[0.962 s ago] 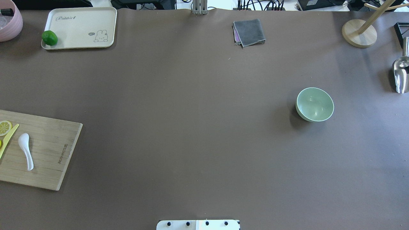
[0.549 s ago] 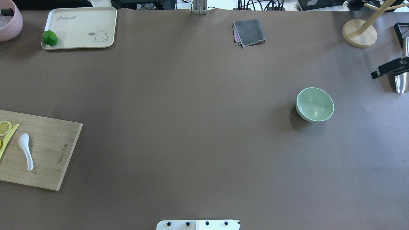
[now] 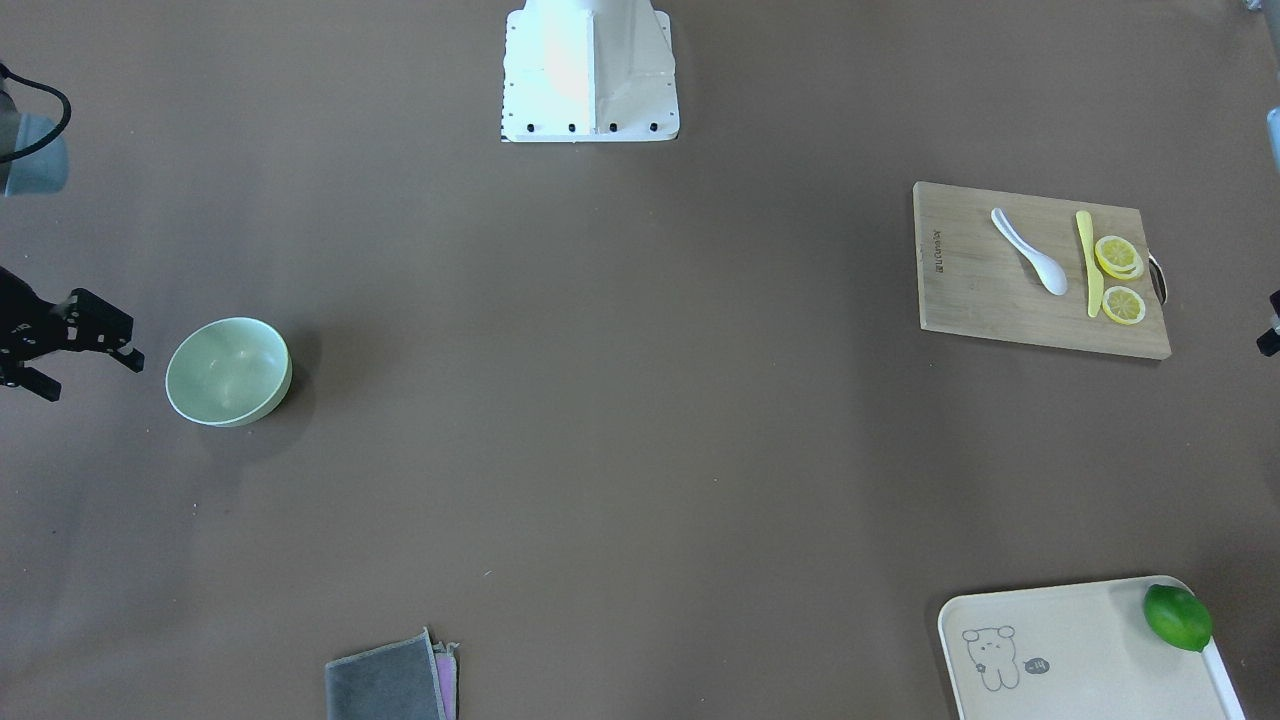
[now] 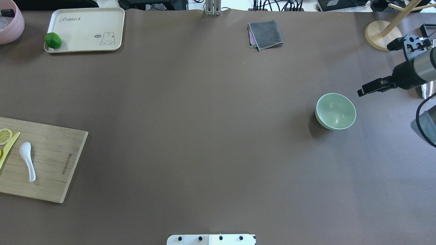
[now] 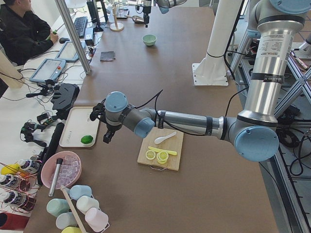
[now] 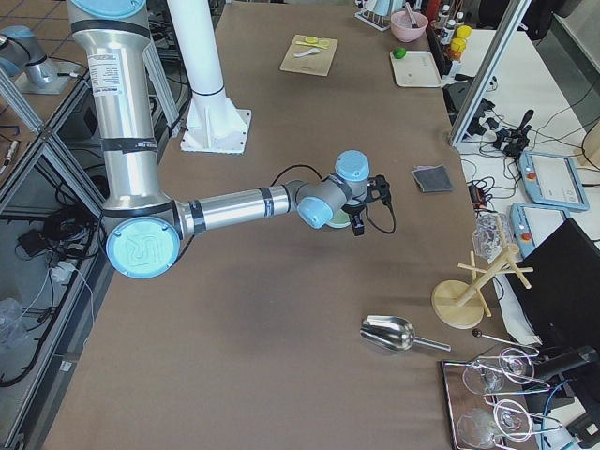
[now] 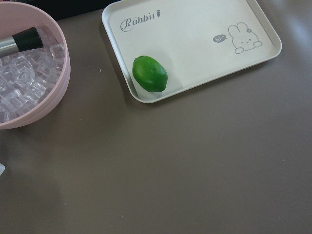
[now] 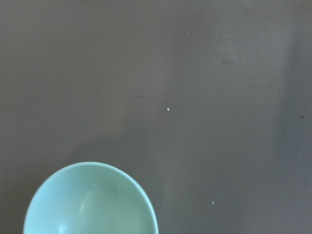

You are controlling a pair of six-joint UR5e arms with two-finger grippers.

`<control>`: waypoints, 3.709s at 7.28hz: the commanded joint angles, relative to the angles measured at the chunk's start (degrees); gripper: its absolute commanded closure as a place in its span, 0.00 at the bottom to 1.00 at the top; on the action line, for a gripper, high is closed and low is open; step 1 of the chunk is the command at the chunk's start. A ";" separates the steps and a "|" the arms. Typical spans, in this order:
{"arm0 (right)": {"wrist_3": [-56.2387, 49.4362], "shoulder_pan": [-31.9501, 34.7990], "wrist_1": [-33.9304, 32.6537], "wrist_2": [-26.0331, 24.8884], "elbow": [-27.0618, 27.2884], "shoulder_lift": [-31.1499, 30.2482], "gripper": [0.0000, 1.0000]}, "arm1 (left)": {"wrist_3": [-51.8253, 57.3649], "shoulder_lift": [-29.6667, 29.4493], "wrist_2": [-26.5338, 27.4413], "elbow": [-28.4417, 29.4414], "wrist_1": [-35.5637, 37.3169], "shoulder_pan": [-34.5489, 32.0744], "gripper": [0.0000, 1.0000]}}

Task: Place spoon in bowl
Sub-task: 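Reach the right gripper to the pale green bowl and grip its rim, then carry the bowl with the right gripper toward the table center and set it down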

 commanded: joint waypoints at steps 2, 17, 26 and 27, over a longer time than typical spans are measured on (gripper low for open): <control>1.98 -5.77 0.35 -4.05 -4.75 2.13 0.00 | -0.25 -0.13 -0.09 0.18 0.02 0.09 0.02; 26.56 -16.47 -11.14 -7.79 -3.98 27.60 1.00 | -7.10 -3.72 -0.35 0.44 0.37 4.57 0.03; 30.99 -27.58 -11.51 -18.99 -11.46 34.84 0.38 | -14.59 -6.35 -0.44 -0.87 -1.11 10.43 0.03; 31.33 -27.31 -11.34 -19.07 -11.90 34.93 0.01 | -20.32 -6.54 -0.27 -0.44 -5.74 14.11 0.03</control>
